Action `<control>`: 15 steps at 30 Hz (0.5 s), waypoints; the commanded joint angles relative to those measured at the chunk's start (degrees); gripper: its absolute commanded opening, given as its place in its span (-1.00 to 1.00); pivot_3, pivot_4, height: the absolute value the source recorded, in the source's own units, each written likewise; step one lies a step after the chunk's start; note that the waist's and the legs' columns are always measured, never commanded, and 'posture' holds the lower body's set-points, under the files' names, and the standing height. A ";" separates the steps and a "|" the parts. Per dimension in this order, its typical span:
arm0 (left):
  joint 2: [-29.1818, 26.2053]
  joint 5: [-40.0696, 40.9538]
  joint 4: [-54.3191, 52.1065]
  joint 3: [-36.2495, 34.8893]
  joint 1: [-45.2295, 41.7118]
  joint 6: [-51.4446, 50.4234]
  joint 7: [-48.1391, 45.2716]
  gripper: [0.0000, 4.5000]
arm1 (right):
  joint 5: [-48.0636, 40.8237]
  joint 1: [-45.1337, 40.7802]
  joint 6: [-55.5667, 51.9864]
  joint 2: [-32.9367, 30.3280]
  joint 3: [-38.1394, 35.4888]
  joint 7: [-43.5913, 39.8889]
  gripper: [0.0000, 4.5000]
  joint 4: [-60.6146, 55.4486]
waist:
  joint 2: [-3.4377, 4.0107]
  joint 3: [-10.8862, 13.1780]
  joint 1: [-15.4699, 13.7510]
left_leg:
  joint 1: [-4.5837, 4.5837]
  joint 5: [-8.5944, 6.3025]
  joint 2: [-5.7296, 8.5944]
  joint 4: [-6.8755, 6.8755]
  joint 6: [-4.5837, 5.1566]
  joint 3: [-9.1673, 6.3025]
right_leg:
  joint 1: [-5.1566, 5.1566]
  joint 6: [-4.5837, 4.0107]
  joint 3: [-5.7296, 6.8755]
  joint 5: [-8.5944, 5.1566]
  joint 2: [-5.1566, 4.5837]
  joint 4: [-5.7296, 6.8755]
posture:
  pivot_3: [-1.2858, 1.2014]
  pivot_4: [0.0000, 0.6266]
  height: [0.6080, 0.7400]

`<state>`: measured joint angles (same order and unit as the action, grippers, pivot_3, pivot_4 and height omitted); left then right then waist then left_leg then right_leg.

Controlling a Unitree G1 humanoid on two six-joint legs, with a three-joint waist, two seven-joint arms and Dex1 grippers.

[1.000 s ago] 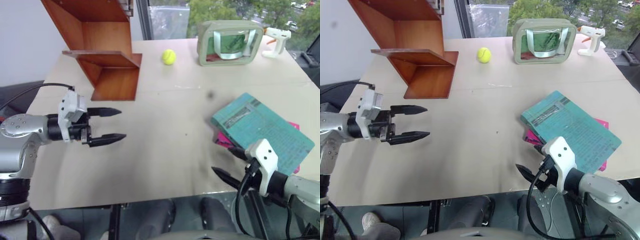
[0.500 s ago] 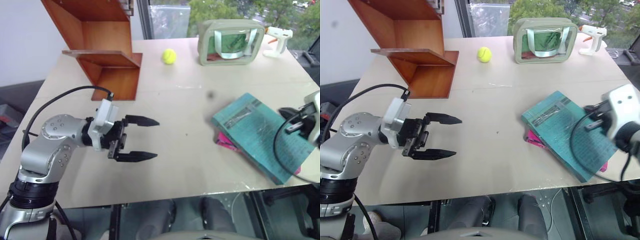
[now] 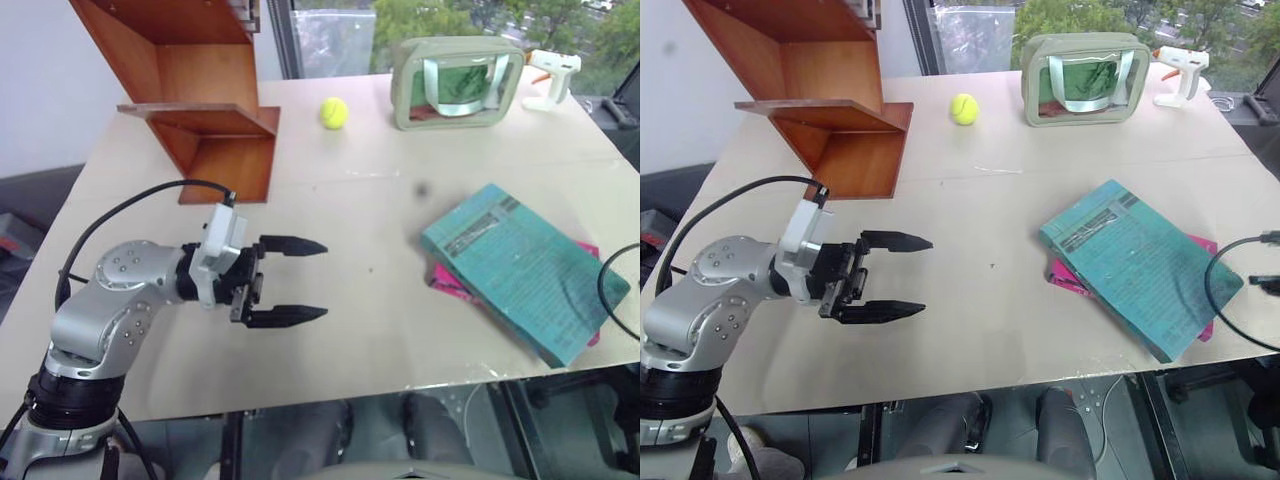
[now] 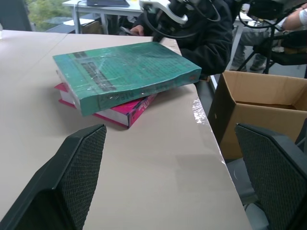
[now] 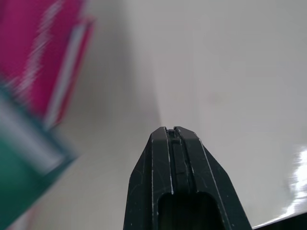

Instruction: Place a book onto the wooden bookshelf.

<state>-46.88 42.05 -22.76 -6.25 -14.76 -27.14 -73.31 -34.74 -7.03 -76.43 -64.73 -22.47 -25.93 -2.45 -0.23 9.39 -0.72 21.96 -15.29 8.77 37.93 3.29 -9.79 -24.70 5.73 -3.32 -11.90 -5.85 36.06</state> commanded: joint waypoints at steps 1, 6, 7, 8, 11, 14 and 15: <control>-0.83 1.23 -2.48 -1.76 0.30 0.26 0.37 1.00 | -3.53 -1.96 -5.00 2.68 -2.33 -2.07 -0.98 -4.19 | 0.00 0.00 -0.01 | 0.01 0.00 0.02 0.01 0.00 0.01 | 0.00 0.01 -0.01 0.00 0.00 -0.01 | 0.03 -0.52 1.00; -1.15 1.04 -2.24 -2.08 0.70 0.29 0.89 1.00 | -5.46 -4.70 -8.34 8.84 -2.33 -1.42 -0.98 -7.10 | 0.00 0.00 -0.04 | 0.01 -0.01 0.03 0.02 0.01 0.00 | 0.00 0.01 0.01 0.00 0.02 -0.01 | 0.03 -0.52 1.00; -1.17 1.04 -2.24 -2.19 0.89 0.25 1.12 1.00 | -5.85 -5.94 -9.12 10.42 -2.89 -1.08 -0.98 -7.23 | 0.00 0.00 0.06 | 0.00 0.00 0.02 0.01 0.01 0.00 | 0.00 0.00 0.01 0.00 0.02 -0.01 | 0.03 -0.52 1.00; -1.14 1.05 -2.27 -2.28 1.14 0.16 1.47 1.00 | -6.00 -7.07 -9.76 11.75 -3.14 -0.74 -0.98 -7.48 | 0.00 0.00 0.17 | 0.00 -0.01 0.01 0.02 0.01 0.01 | -0.01 0.00 -0.02 0.01 0.01 -0.01 | 0.03 -0.52 1.00; -1.13 0.76 -2.52 -2.40 2.10 0.45 2.13 1.00 | -5.40 -10.42 -10.97 15.86 -2.34 0.87 -0.98 -8.35 | 0.03 -0.01 0.07 | -0.02 0.00 0.01 0.01 0.00 0.03 | -0.02 0.00 -0.06 0.01 0.02 0.02 | 0.03 -0.52 1.00; -1.33 0.91 -2.54 -2.86 2.51 0.23 2.94 1.00 | -5.01 -13.89 -12.11 19.53 -1.19 2.32 -0.98 -8.63 | 0.02 -0.01 -0.03 | 0.00 0.00 0.02 0.01 0.00 0.00 | -0.02 0.00 -0.01 0.01 0.04 0.01 | 0.03 -0.52 1.00; -1.53 0.79 -2.45 -3.03 2.69 0.31 2.99 1.00 | -5.00 -15.20 -12.40 20.84 -0.93 2.68 -0.98 -8.60 | 0.02 -0.01 0.00 | 0.01 0.00 0.03 0.01 0.00 0.01 | -0.02 0.00 -0.01 0.01 0.04 0.00 | 0.03 -0.52 1.00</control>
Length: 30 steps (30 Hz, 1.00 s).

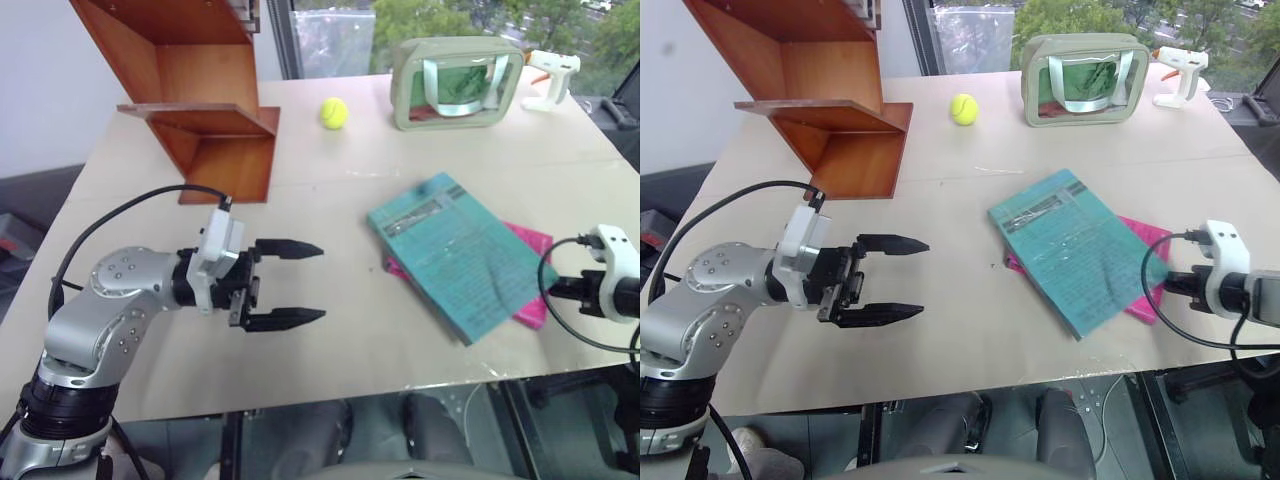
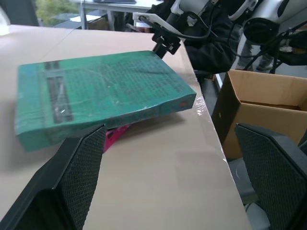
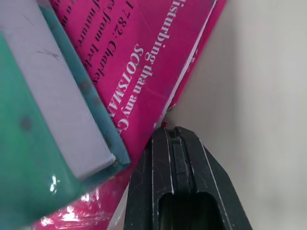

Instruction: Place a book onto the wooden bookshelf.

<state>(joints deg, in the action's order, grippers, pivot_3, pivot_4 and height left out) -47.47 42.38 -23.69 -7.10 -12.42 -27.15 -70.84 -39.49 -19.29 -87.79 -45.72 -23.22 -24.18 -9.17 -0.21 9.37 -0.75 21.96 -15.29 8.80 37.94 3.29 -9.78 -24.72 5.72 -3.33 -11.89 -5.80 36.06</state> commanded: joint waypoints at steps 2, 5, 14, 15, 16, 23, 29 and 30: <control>-1.19 0.45 -1.27 -2.44 0.56 0.26 0.64 1.00 | 0.00 -5.00 -1.52 3.91 0.48 1.55 -0.98 -1.83 | 0.00 0.00 0.02 | 0.00 0.00 0.01 -0.01 0.00 0.00 | -0.01 0.00 -0.01 0.00 -0.01 0.00 | 0.03 -0.52 1.00; -1.28 1.11 -1.36 -2.88 1.05 -0.43 1.15 1.00 | 0.67 -6.48 -1.78 5.41 1.27 2.19 -0.98 -1.96 | 0.00 0.00 0.02 | 0.01 0.00 0.00 -0.02 0.00 -0.02 | -0.03 -0.01 0.00 0.00 0.00 0.00 | 0.03 -0.52 1.00; 2.92 2.45 -2.81 -6.13 7.41 -2.86 10.62 1.00 | 3.58 4.44 20.43 -5.68 -2.83 -8.40 -0.98 -12.97 | 0.03 -0.01 0.16 | 0.08 -0.02 0.05 -0.09 0.04 -0.04 | -0.06 0.00 0.05 0.00 -0.02 -0.17 | 0.03 -0.52 1.00; 4.12 3.89 -2.88 -6.58 8.47 -5.26 13.80 1.00 | 5.40 1.12 23.86 -6.40 0.38 -8.65 -0.98 -11.24 | 0.03 -0.01 0.22 | 0.03 -0.02 0.04 -0.08 0.04 0.04 | -0.05 0.01 -0.04 0.01 0.00 -0.14 | 0.03 -0.52 1.00; 5.39 6.37 -2.69 -7.35 9.07 -8.44 17.44 1.00 | 8.11 -2.15 28.24 -6.79 4.80 -9.09 -0.98 -9.15 | -0.04 -0.05 0.28 | 0.01 -0.02 0.03 -0.09 0.03 0.04 | -0.04 0.01 -0.05 0.01 0.00 -0.12 | 0.03 -0.52 1.00; 8.95 27.79 0.94 -11.09 6.89 -29.14 39.68 1.00 | 22.09 -16.20 47.70 0.09 27.19 -15.79 -0.98 11.29 | -0.11 -0.07 1.39 | -0.19 0.09 -0.27 -0.05 -0.16 0.10 | 0.04 -0.04 0.01 0.22 0.25 0.01 | 0.03 -0.52 1.00; 11.65 43.93 6.14 -10.44 6.50 -36.16 57.03 1.00 | 26.56 -20.66 56.13 4.64 33.33 -22.81 -0.98 22.06 | -0.08 -0.06 1.26 | 0.01 0.08 -0.16 0.06 -0.12 0.11 | -0.13 -0.11 -0.08 0.25 0.22 -0.02 | 0.03 -0.52 1.00; 11.87 46.97 6.85 -10.31 6.54 -36.37 59.40 1.00 | 26.21 -20.64 56.26 5.23 33.50 -23.87 -0.98 21.42 | -0.09 -0.07 1.29 | 0.02 0.07 -0.16 0.06 -0.12 0.11 | -0.13 -0.11 -0.09 0.25 0.22 -0.04 | 0.03 -0.52 1.00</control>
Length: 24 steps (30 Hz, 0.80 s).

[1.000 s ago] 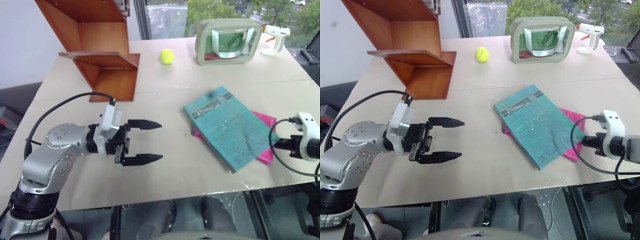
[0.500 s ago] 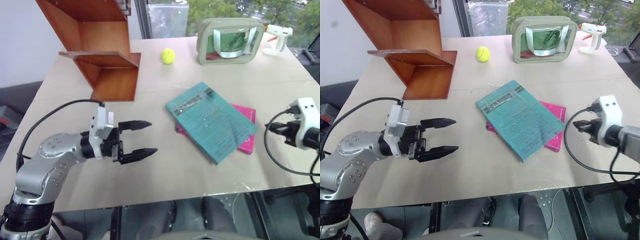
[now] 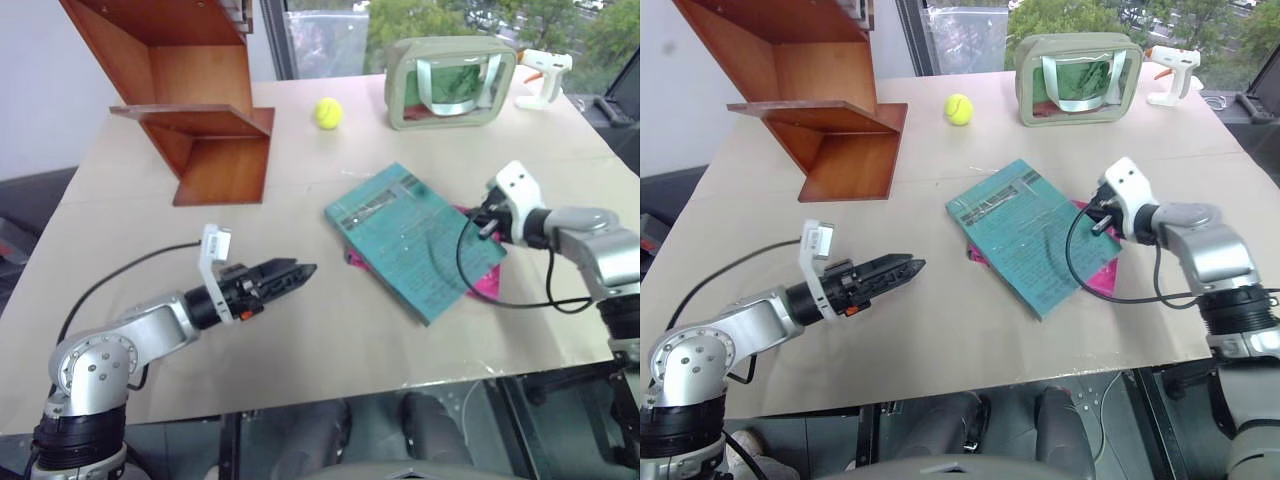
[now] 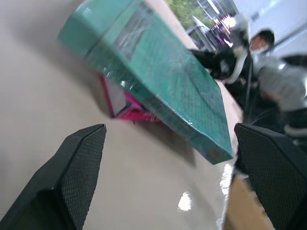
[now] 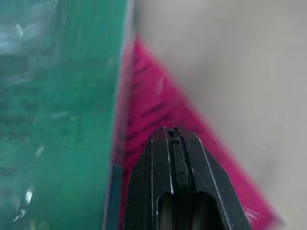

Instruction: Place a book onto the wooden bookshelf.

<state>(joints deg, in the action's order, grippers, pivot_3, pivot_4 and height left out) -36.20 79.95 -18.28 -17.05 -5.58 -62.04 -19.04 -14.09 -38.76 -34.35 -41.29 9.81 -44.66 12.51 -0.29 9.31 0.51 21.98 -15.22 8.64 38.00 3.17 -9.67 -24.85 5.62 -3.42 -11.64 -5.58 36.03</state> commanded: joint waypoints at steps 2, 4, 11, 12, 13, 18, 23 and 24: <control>1.29 13.91 2.39 0.38 -0.22 -1.15 12.56 1.00 | 0.19 -0.57 2.38 1.90 0.78 -4.93 -0.98 -2.64 | 0.00 0.00 0.03 | 0.00 0.00 -0.02 -0.01 0.00 -0.03 | 0.00 -0.01 0.02 0.00 0.03 -0.03 | 0.03 -0.52 1.00; 1.64 18.14 2.96 1.69 -0.02 -0.64 16.52 1.00 | 0.30 0.24 1.81 2.84 1.05 -5.36 -0.98 -4.89 | 0.01 -0.01 0.10 | -0.01 0.00 -0.04 -0.01 -0.01 -0.02 | -0.01 -0.01 0.00 0.00 0.04 0.00 | 0.03 -0.52 1.00; 2.72 23.37 3.15 6.60 -0.39 1.23 23.23 1.00 | 0.63 1.78 -0.75 3.85 -1.15 -3.78 -0.98 -8.63 | 0.01 -0.01 -0.06 | -0.06 0.01 -0.02 0.03 -0.02 0.03 | 0.00 -0.01 -0.06 0.00 0.04 0.14 | 0.03 -0.52 1.00; 2.90 23.65 3.66 7.02 -0.81 1.57 23.60 1.00 | -0.01 1.98 -1.46 3.66 -2.22 -3.54 -0.98 -9.55 | 0.01 -0.01 -0.10 | -0.06 0.01 -0.02 0.03 -0.02 0.04 | 0.00 -0.01 -0.08 0.00 0.05 0.15 | 0.03 -0.52 1.00; 2.96 23.76 4.23 7.40 -1.25 1.68 23.76 1.00 | -0.63 2.26 -2.26 3.37 -3.12 -3.41 -0.98 -10.67 | 0.01 -0.01 -0.13 | -0.06 0.01 -0.02 0.04 -0.02 0.05 | -0.01 -0.01 -0.09 0.00 0.05 0.16 | 0.03 -0.52 1.00; 4.06 23.03 7.64 9.41 -4.32 2.12 23.92 1.00 | -3.03 7.52 -2.45 0.99 -8.66 -3.37 -0.98 -19.61 | 0.03 -0.02 -0.80 | -0.06 0.01 -0.01 0.04 -0.03 0.05 | -0.01 -0.01 -0.10 0.00 0.05 0.18 | 0.03 -0.52 1.00; 6.87 21.90 12.44 11.04 -7.81 1.91 23.44 1.00 | -13.85 20.11 -6.55 -3.97 -22.89 -7.12 -0.76 -36.27 | 0.04 -0.03 -1.89 | 0.00 0.00 0.06 0.07 -0.02 -0.02 | -0.01 -0.01 -0.04 0.00 -0.01 0.13 | 0.03 -0.52 1.00; 7.57 22.00 13.58 11.24 -8.39 1.88 23.40 1.00 | -17.07 23.04 -8.82 -4.42 -26.08 -7.22 -0.64 -40.42 | 0.04 -0.03 -2.07 | 0.00 0.00 0.08 0.07 -0.02 -0.02 | -0.01 -0.01 -0.04 0.00 -0.03 0.14 | 0.03 -0.52 1.00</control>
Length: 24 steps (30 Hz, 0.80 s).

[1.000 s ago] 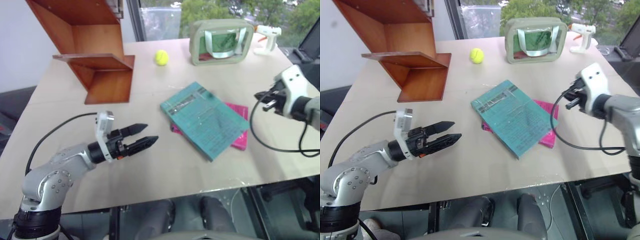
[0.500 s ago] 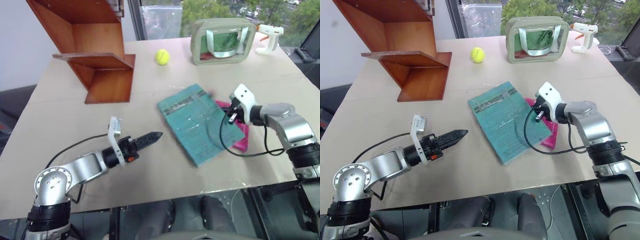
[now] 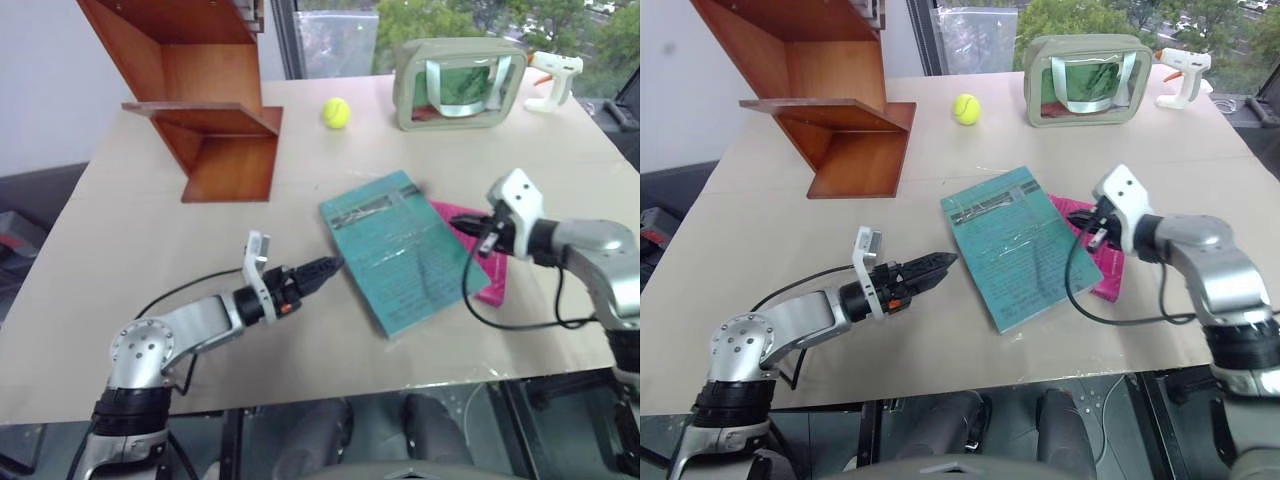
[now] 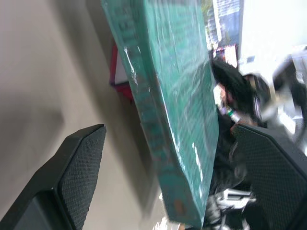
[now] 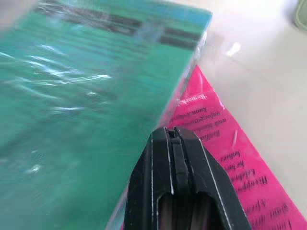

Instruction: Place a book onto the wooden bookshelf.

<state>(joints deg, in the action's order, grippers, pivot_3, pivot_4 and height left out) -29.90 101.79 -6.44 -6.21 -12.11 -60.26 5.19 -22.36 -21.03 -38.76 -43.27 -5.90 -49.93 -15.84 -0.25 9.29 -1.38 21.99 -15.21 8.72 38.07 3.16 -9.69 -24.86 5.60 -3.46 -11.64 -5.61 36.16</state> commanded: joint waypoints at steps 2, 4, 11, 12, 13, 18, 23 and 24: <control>2.40 -0.31 3.80 0.82 -3.05 -0.47 -1.51 1.00 | -15.36 10.62 -8.77 -2.72 -16.35 -0.83 -0.13 -20.03 | 0.00 -0.02 -0.11 | -0.02 0.00 0.00 0.01 0.01 0.01 | 0.02 0.01 -0.02 0.00 0.00 -0.01 | 0.03 -0.52 1.00; 3.11 -1.59 5.35 1.62 -4.29 -1.60 -2.68 1.00 | -19.69 15.58 -11.39 -3.14 -21.22 0.53 0.19 -26.83 | 0.01 -0.04 -0.07 | -0.03 0.00 -0.01 0.02 0.01 0.02 | 0.02 0.01 -0.05 0.00 0.00 0.04 | 0.03 -0.52 1.00; 5.23 -4.88 10.73 2.90 -8.92 -5.19 -6.36 1.00 | -30.38 28.06 -12.81 -2.33 -33.96 7.88 0.99 -41.84 | -0.01 -0.06 -0.46 | -0.12 -0.01 0.00 0.13 0.00 0.17 | 0.04 0.03 -0.14 0.00 -0.07 0.33 | 0.03 -0.52 1.00; 5.70 -5.70 11.77 3.03 -9.78 -5.58 -6.88 1.00 | -30.24 30.29 -10.57 -3.01 -34.70 8.33 0.99 -43.10 | -0.03 -0.07 -0.49 | -0.12 -0.01 0.00 0.15 0.00 0.16 | 0.04 0.04 -0.13 0.00 -0.07 0.34 | 0.03 -0.52 1.00; 6.19 -6.41 12.69 3.14 -10.53 -6.01 -7.43 1.00 | -30.89 32.19 -9.23 -3.64 -35.33 8.99 0.99 -43.78 | -0.03 -0.06 -0.79 | -0.13 -0.01 0.00 0.17 0.00 0.18 | 0.04 0.04 -0.14 0.00 -0.07 0.36 | 0.03 -0.52 1.00; 9.10 -9.85 15.66 3.28 -12.81 -7.27 -9.12 1.00 | -32.37 38.35 -3.18 -6.31 -36.90 11.63 0.99 -44.16 | -0.11 -0.06 -0.98 | -0.12 -0.01 0.05 0.23 0.00 0.24 | 0.06 0.05 -0.17 0.00 -0.12 0.37 | 0.03 -0.52 1.00; 13.14 -14.60 18.65 3.03 -14.89 -7.74 -11.00 1.00 | -33.76 41.83 1.60 -8.75 -37.28 14.28 0.99 -44.16 | -0.18 -0.09 -1.09 | -0.12 -0.01 0.05 0.24 0.00 0.22 | 0.07 0.05 -0.15 0.00 -0.15 0.37 | 0.03 -0.52 1.00; 13.85 -15.14 18.99 2.83 -15.14 -7.84 -11.17 1.00 | -33.88 42.22 2.17 -9.14 -37.13 14.78 0.99 -44.16 | -0.18 -0.09 -1.09 | -0.12 -0.01 0.05 0.24 0.00 0.23 | 0.07 0.05 -0.16 0.00 -0.19 0.37 | 0.03 -0.52 1.00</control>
<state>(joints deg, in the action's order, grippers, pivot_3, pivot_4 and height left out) -16.77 87.46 12.30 -2.83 -26.78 -67.43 -4.91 -55.11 20.97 -38.84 -51.68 -41.45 -36.31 -58.71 -0.43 9.20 -2.47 21.87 -15.22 8.76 38.31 3.15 -9.46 -24.79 5.66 -3.62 -11.65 -5.80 36.53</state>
